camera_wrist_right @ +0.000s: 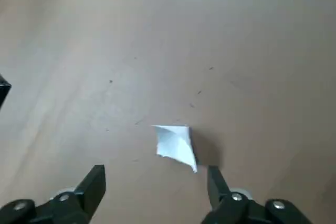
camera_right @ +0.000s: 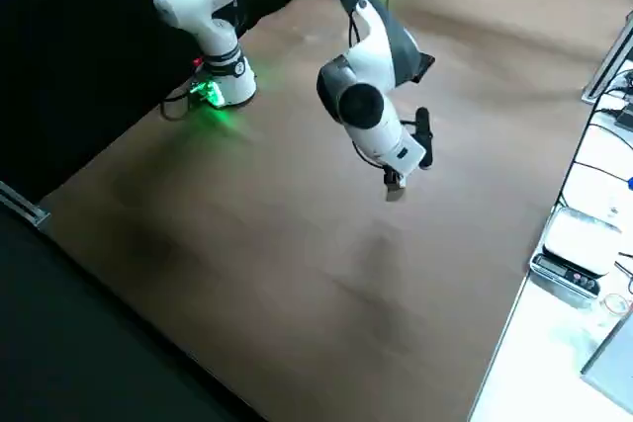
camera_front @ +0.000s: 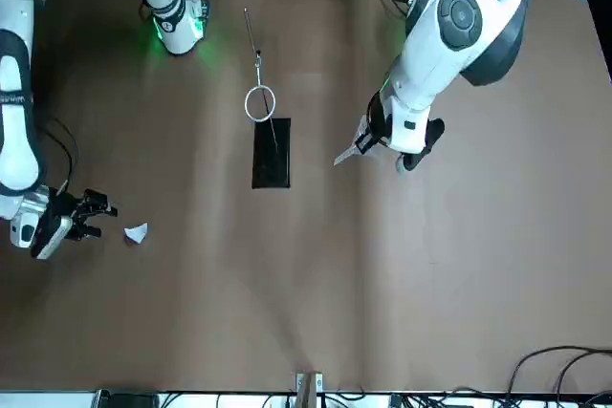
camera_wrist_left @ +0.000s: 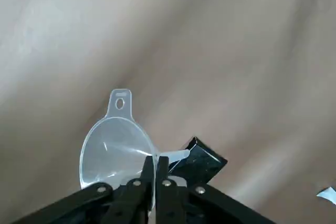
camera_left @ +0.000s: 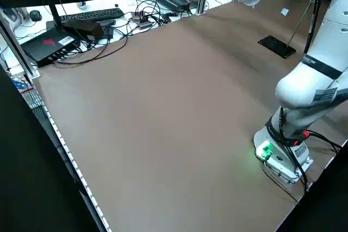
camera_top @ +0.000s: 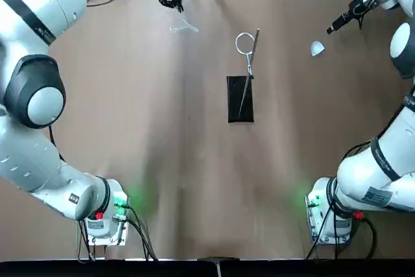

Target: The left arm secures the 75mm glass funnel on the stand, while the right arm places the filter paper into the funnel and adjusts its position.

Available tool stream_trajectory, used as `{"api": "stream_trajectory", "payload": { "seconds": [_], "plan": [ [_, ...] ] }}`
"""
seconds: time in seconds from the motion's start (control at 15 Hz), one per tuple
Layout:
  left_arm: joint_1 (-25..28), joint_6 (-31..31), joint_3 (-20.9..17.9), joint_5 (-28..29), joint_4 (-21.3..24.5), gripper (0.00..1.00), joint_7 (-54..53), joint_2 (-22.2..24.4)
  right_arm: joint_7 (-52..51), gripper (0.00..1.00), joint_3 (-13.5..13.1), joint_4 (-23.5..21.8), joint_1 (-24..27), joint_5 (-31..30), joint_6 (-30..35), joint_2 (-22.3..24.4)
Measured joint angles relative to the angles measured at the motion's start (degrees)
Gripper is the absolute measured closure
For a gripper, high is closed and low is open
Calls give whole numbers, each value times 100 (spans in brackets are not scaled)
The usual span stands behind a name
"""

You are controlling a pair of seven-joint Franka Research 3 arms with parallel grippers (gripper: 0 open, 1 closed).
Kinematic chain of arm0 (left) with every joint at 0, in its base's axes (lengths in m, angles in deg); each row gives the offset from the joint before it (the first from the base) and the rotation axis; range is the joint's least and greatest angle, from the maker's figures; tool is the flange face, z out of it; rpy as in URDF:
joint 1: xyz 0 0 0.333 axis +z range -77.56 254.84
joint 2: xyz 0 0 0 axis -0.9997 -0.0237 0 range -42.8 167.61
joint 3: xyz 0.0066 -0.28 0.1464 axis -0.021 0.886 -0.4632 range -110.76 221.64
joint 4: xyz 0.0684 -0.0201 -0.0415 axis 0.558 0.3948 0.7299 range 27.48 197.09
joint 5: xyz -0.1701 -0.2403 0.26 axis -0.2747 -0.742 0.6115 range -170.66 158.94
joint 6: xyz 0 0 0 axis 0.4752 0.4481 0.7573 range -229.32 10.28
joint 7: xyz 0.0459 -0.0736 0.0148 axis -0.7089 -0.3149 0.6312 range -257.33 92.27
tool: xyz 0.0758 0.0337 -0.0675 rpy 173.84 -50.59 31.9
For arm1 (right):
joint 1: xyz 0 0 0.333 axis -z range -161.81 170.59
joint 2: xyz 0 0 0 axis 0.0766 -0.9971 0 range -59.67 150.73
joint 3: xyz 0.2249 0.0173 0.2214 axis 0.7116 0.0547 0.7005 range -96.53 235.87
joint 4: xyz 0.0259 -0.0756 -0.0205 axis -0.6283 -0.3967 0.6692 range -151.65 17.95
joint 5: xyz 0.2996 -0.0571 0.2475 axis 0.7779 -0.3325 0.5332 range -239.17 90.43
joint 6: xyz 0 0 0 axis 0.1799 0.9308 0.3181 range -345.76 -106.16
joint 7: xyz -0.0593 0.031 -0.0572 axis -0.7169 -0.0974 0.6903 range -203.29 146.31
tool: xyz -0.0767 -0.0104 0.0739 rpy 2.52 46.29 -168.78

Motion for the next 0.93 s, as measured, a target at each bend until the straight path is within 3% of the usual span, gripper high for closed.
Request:
{"api": "stream_trajectory", "payload": {
  "seconds": [0.33, 0.53, 0.93],
  "plan": [
    [50, -4, -18, -115, -183, 96, -736, -50, -683, 21, 9, 3, 32, 258, -437, -392],
    [52, -4, -17, -156, -205, 96, -2338, -68, -771, 27, 41, 10, 29, 281, -494, -621],
    [74, 237, -15, -162, -237, 96, -3740, -68, -798, 37, 100, 23, 14, 289, -807, -799]
  ]
}}
